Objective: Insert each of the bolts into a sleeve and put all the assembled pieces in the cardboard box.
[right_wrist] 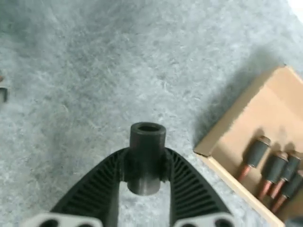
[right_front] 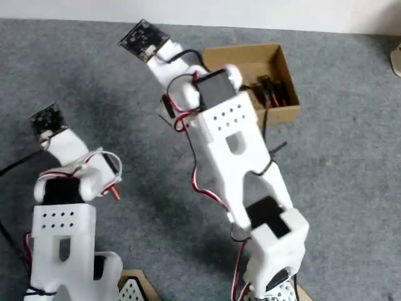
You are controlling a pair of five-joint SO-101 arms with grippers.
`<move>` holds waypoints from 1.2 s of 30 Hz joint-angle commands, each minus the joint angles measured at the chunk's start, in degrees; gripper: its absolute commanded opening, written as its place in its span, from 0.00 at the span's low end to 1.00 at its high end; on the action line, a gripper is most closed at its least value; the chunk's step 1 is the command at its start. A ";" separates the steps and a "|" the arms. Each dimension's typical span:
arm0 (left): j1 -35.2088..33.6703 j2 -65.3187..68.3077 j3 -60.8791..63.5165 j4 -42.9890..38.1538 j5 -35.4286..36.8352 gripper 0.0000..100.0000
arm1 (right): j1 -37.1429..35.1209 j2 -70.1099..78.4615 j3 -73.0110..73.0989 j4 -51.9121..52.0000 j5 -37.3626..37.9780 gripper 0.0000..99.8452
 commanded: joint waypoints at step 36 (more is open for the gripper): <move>15.43 19.65 -49.98 8.26 -1.05 0.01 | 12.00 -64.13 61.32 -17.98 -3.25 0.00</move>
